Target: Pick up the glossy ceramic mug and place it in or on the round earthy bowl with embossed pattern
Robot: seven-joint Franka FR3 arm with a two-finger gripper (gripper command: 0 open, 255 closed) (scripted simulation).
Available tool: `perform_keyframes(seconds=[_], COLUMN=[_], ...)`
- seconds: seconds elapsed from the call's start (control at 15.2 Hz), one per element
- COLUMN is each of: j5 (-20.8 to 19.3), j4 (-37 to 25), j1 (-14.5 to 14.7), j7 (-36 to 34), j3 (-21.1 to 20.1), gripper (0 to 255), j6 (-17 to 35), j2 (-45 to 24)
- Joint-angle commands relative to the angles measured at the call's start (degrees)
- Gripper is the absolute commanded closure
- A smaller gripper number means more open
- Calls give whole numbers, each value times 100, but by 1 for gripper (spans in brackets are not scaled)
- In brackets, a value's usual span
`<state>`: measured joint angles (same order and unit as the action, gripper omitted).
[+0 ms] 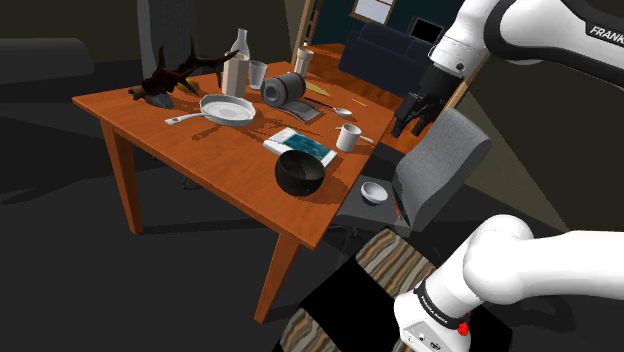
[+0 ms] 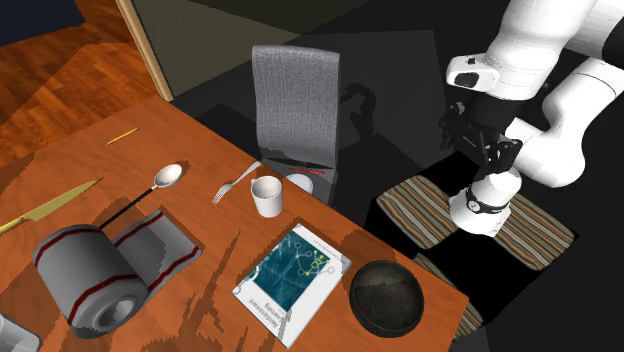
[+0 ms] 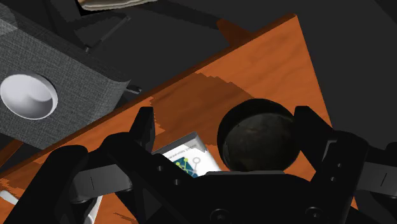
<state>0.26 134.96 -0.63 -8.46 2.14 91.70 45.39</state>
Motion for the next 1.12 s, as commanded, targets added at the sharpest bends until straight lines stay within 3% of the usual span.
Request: perform_keyframes(seconds=[0.0,0.53,1.06], j5=[0,-302,-370], j4=[0,-216,-886], j1=[0,-202,-345], j7=[0,390,779], j3=[0,456,889], gripper=[0,0,0], j6=[0,1135,2030], j2=[0,-1355,-2911])
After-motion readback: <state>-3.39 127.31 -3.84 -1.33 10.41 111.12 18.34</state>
